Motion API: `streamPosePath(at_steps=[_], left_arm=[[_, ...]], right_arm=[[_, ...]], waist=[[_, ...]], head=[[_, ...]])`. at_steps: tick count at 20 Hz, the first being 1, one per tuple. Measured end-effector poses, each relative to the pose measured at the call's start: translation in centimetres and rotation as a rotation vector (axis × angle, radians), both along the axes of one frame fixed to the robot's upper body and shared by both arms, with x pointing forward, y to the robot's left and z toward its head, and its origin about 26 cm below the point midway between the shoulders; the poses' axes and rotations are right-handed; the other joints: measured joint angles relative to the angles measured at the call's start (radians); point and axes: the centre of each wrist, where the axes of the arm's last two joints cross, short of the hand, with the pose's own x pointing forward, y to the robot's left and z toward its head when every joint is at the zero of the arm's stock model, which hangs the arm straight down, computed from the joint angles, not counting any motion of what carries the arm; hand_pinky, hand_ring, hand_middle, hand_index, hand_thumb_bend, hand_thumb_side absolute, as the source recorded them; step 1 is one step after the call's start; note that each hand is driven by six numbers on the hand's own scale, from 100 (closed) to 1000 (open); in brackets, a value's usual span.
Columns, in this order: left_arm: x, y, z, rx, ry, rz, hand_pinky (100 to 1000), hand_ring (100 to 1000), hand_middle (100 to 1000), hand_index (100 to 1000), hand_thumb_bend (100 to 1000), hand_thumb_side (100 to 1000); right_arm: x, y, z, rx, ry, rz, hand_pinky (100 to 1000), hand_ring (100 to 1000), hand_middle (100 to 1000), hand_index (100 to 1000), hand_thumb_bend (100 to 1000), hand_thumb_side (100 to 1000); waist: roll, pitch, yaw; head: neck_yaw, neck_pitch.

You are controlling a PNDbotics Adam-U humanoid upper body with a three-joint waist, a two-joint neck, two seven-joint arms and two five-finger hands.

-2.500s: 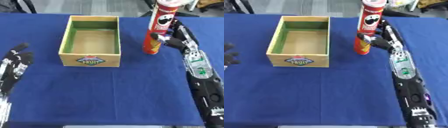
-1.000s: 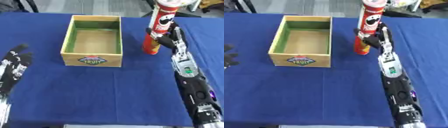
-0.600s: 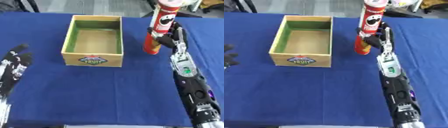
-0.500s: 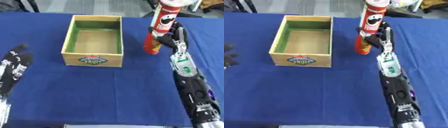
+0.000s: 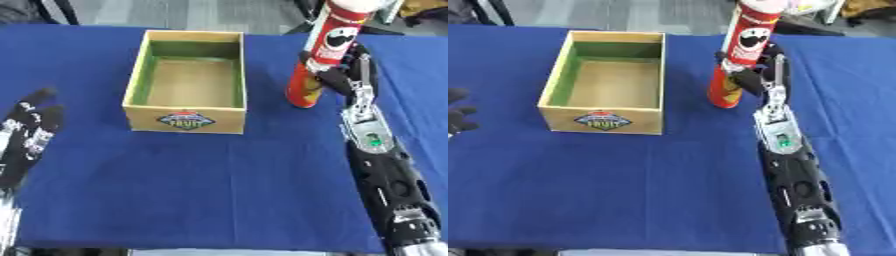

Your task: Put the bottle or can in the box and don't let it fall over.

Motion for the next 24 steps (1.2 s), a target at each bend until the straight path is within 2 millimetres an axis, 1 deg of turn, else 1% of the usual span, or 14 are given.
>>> streamPosePath(at_steps=[5, 10, 11, 12, 14, 17, 20, 24], left_arm=[[0.0, 0.0, 0.0, 0.000, 0.000, 0.000, 742, 834, 880, 920, 667, 727], [0.0, 0.0, 0.0, 0.000, 0.001, -0.003, 742, 834, 880, 920, 666, 728], [0.0, 0.0, -0.1, 0.000, 0.002, -0.003, 742, 834, 880, 920, 670, 727], [0.0, -0.1, -0.1, 0.000, 0.004, -0.006, 742, 834, 880, 920, 666, 727], [0.1, -0.1, -0.2, 0.002, 0.009, -0.012, 742, 834, 880, 920, 666, 727], [0.1, -0.3, -0.2, 0.004, 0.011, -0.020, 742, 834, 880, 920, 667, 727], [0.1, -0.3, -0.2, 0.005, 0.012, -0.026, 742, 834, 880, 920, 667, 728], [0.1, -0.6, -0.3, 0.005, 0.013, -0.040, 742, 833, 879, 920, 667, 727]], right_arm=[[0.2, 0.9, 1.8, -0.029, -0.045, 0.063, 436, 438, 370, 514, 352, 100], [0.8, 2.9, 4.6, -0.089, -0.096, 0.177, 439, 441, 372, 518, 371, 100], [0.9, 3.5, 5.3, -0.109, -0.109, 0.206, 440, 442, 373, 520, 464, 100], [1.1, 4.1, 6.0, -0.132, -0.121, 0.239, 440, 442, 373, 521, 378, 100], [1.3, 5.9, 7.3, -0.176, -0.144, 0.309, 444, 445, 376, 524, 383, 100], [1.4, 8.9, 8.6, -0.232, -0.173, 0.411, 449, 449, 380, 530, 389, 100], [1.2, 11.6, 8.7, -0.270, -0.178, 0.495, 454, 454, 385, 535, 392, 100], [0.7, 14.5, 7.6, -0.292, -0.152, 0.565, 468, 465, 395, 544, 394, 100]], waist=[[0.002, -0.001, -0.002], [0.001, -0.005, -0.002], [0.001, -0.005, -0.002], [0.001, -0.007, -0.002], [0.001, -0.009, 0.002], [0.000, -0.013, 0.017], [-0.001, -0.013, 0.032], [0.000, -0.013, 0.056]], head=[[-0.001, 0.000], [-0.004, 0.001], [-0.005, 0.001], [-0.007, 0.001], [-0.014, 0.001], [-0.027, 0.001], [-0.043, 0.001], [-0.066, -0.002]])
